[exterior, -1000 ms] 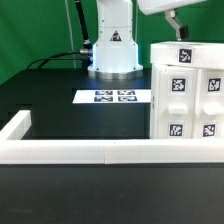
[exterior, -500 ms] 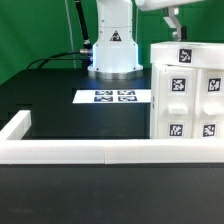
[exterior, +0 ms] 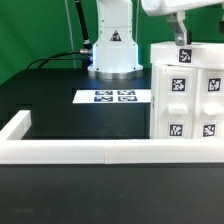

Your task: Assemble cabinet

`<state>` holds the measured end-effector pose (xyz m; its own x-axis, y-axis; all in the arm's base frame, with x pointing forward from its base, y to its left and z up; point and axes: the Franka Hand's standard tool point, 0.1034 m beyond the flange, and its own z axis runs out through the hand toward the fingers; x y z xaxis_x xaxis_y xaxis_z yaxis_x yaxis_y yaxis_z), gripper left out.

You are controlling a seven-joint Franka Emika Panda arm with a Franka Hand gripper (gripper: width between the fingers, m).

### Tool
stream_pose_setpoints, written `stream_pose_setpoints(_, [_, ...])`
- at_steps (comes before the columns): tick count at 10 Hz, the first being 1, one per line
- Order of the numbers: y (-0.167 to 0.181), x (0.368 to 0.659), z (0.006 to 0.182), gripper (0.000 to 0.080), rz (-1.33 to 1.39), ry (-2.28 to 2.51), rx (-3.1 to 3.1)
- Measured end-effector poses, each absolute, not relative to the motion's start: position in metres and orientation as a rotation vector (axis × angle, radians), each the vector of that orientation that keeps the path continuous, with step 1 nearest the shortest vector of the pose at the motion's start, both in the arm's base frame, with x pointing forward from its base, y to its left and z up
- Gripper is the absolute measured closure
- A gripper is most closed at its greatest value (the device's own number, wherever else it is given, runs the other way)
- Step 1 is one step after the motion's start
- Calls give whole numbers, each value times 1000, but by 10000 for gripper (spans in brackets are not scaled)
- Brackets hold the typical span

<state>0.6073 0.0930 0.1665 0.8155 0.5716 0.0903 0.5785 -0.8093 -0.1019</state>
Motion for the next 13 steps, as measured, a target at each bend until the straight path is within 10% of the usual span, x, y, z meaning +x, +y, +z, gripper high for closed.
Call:
stream_pose_setpoints(4, [80, 603, 155, 2, -100, -1025, -2848])
stream_pose_setpoints(7, [79, 602, 153, 242, -94, -993, -2858])
stream_pose_setpoints(13, [77, 603, 154, 242, -72, -508, -2973])
